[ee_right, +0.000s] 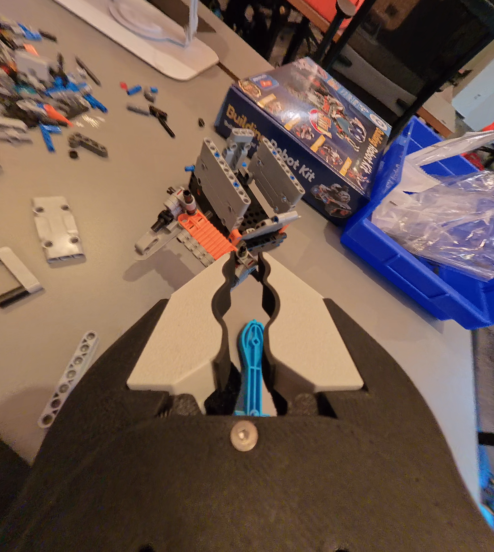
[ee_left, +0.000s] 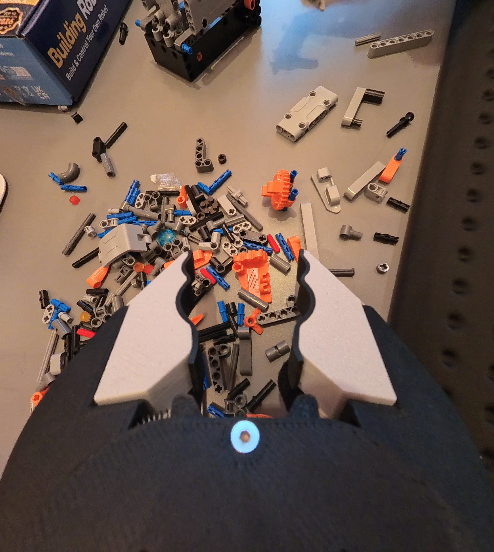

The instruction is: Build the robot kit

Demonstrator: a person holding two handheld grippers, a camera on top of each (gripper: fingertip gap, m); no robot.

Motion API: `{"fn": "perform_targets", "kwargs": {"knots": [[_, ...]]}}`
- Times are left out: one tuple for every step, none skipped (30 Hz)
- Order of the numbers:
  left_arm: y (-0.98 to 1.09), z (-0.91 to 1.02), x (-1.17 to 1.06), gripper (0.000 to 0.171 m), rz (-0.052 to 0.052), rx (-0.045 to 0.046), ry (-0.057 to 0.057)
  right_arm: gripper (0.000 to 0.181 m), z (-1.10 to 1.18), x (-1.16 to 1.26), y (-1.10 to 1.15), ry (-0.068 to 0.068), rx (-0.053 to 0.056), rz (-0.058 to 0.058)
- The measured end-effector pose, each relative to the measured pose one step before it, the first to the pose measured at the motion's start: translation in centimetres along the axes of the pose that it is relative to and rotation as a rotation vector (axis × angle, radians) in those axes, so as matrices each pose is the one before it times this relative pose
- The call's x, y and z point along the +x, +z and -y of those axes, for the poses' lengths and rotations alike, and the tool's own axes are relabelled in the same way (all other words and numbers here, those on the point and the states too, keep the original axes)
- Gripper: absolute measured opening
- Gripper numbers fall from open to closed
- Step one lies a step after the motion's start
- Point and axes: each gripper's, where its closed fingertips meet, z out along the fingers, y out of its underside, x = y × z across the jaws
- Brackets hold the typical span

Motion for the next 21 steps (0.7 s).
{"fn": "perform_targets", "kwargs": {"knots": [[-0.036,0.042,0.005,0.067,0.0005,0.00237,-0.0002,0.012,0.359,-0.045,-0.203,0.0366,0.0328,0.0252],[-0.047,0.046,-0.008,0.067,0.0008,0.00257,0.0000,0.012,0.476,-0.050,-0.289,0.0510,0.0438,0.0352],[-0.037,0.040,-0.001,0.066,0.0007,0.00219,0.0002,0.012,0.564,-0.024,-0.387,0.0630,0.0534,0.0414],[-0.023,0.035,0.013,0.066,-0.0003,0.00172,-0.0001,0.012,0.657,0.124,-0.486,0.0711,0.0609,0.0394],[-0.004,0.019,0.023,0.066,-0.0010,0.00102,-0.0003,0.012,0.810,0.116,-0.605,0.0807,0.0720,0.0471],[0.020,0.016,0.017,0.067,-0.0008,-0.00036,0.0003,0.012,1.014,0.024,-0.742,0.0908,0.0854,0.0616],[0.024,-0.010,0.018,0.067,-0.0004,-0.00094,0.0009,0.012,1.121,0.058,-0.845,0.0928,0.0910,0.0621],[0.023,-0.013,0.023,0.067,-0.0006,-0.00118,0.0005,0.012,1.046,0.112,-0.862,0.0868,0.0853,0.0580],[0.037,-0.018,0.010,0.067,-0.0006,-0.00138,0.0001,0.012,0.919,0.252,-0.869,0.0786,0.0749,0.0451],[0.026,-0.013,0.005,0.067,0.0002,-0.00138,0.0002,0.012,0.925,0.271,-0.874,0.0690,0.0717,0.0382],[0.018,-0.003,-0.006,0.067,0.0006,-0.00072,0.0000,0.012,1.031,-0.077,-0.837,0.0609,0.0733,0.0535],[0.016,-0.001,0.002,0.067,0.0000,-0.00019,-0.0006,0.012,1.089,-0.299,-0.774,0.0543,0.0717,0.0578],[0.031,-0.009,-0.006,0.067,0.0000,-0.00106,-0.0008,0.012,1.090,-0.360,-0.653,0.0378,0.0676,0.0448],[0.033,-0.047,-0.023,0.067,0.0002,-0.00246,-0.0006,0.011,0.896,-0.570,-0.479,0.0187,0.0530,0.0436],[0.046,-0.035,-0.032,0.067,0.0007,-0.00223,-0.0007,0.012,0.554,-0.585,-0.270,0.0059,0.0294,0.0355],[0.032,-0.024,-0.023,0.067,0.0001,-0.00090,-0.0011,0.012,0.287,-0.368,-0.108,-0.0061,0.0141,0.0159],[0.024,0.002,-0.003,0.067,-0.0004,-0.00036,-0.0014,0.012,0.132,-0.337,-0.006,-0.0055,0.0051,0.0147],[0.027,-0.012,-0.004,0.067,-0.0004,-0.00086,-0.0011,0.012,0.096,-0.332,0.030,-0.0004,0.0039,0.0190],[0.052,-0.042,0.007,0.067,-0.0010,-0.00247,-0.0007,0.012,0.079,-0.199,0.021,0.0007,0.0036,0.0118],[0.052,-0.056,0.016,0.067,-0.0005,-0.00301,0.0003,0.012,0.025,-0.028,-0.014,0.0007,0.0018,0.0022],[0.047,-0.044,0.006,0.067,0.0000,-0.00268,0.0005,0.012,0.054,0.019,-0.048,0.0024,0.0031,0.0003]]}}
